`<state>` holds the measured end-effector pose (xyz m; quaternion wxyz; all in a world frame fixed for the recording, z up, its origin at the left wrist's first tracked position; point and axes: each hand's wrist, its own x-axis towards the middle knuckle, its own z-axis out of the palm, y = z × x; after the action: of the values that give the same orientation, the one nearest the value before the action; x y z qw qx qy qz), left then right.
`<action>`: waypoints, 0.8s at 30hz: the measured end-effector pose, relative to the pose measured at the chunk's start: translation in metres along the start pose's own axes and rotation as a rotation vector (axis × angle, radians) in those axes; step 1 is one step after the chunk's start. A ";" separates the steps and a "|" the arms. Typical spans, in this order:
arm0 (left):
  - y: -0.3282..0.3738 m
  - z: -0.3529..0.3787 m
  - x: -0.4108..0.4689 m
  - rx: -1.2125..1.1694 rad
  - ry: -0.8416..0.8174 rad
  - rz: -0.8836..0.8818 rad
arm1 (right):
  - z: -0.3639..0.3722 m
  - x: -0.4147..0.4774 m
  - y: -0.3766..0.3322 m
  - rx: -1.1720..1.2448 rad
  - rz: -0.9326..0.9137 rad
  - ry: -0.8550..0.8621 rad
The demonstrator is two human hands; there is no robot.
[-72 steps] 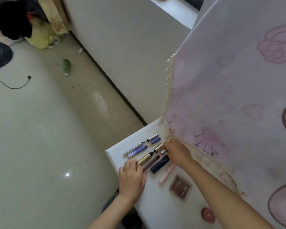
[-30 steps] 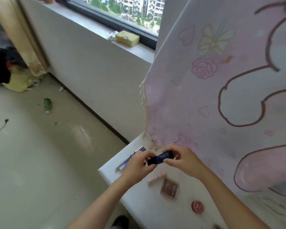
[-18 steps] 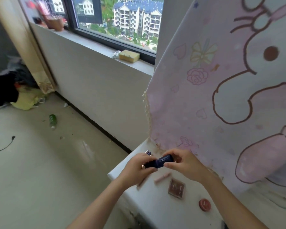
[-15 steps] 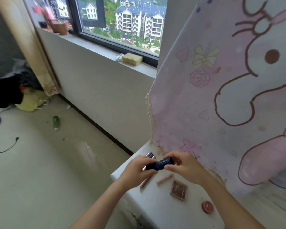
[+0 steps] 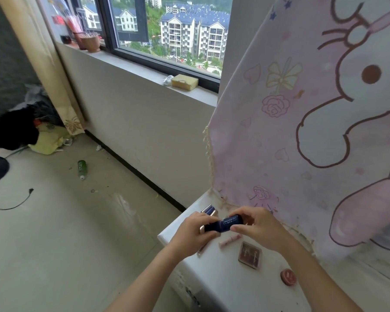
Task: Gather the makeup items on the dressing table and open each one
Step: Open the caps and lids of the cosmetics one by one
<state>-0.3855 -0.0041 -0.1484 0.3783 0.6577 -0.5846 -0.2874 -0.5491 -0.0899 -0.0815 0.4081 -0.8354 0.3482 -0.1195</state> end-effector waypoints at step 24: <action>-0.032 0.008 -0.020 -0.228 0.101 -0.277 | 0.098 -0.021 0.141 -0.399 0.441 -0.125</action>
<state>-0.3775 0.0154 -0.1807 0.4360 0.6983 -0.4322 -0.3681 -0.5857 -0.0767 -0.2499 0.2727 -0.8091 0.5118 0.0945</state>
